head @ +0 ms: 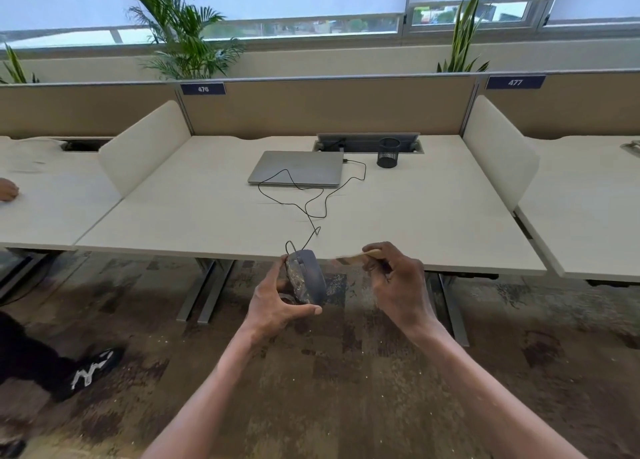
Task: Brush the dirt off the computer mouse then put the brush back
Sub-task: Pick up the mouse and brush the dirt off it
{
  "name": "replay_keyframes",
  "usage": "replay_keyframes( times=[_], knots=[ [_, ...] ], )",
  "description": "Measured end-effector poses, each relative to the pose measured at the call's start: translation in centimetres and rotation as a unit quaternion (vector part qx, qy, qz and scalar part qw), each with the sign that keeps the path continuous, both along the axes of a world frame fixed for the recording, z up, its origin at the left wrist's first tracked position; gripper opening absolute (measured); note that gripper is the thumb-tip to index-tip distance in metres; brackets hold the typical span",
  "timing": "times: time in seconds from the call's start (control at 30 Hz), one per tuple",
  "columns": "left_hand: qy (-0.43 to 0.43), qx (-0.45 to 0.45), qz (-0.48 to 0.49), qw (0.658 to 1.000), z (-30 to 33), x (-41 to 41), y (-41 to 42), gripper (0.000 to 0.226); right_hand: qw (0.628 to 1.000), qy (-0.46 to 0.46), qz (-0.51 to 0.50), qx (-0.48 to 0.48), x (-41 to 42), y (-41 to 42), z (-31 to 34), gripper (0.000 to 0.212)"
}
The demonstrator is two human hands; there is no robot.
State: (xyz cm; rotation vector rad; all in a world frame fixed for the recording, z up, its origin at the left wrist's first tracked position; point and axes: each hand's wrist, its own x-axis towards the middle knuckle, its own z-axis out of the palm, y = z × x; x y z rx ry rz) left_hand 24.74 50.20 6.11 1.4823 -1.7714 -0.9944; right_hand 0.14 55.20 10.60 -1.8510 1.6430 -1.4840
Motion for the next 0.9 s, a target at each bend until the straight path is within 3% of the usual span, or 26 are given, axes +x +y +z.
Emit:
replay_keyframes(
  times=[0.27,0.5,0.9],
  knots=[
    [0.015,-0.027,-0.062,0.998,0.2,-1.4,0.8,0.114,0.999,0.012,-0.026,0.042,1.0,-3.5,0.7,0.011],
    [0.026,-0.022,-0.098,0.995,0.3,-2.2,1.6,0.128,0.982,0.022,-0.032,0.182,1.8,-6.2,1.0,0.012],
    [0.029,-0.013,-0.126,0.991,-0.1,-2.7,1.6,0.13,0.954,-0.024,-0.004,0.3,3.3,-8.5,0.0,0.015]
  ],
)
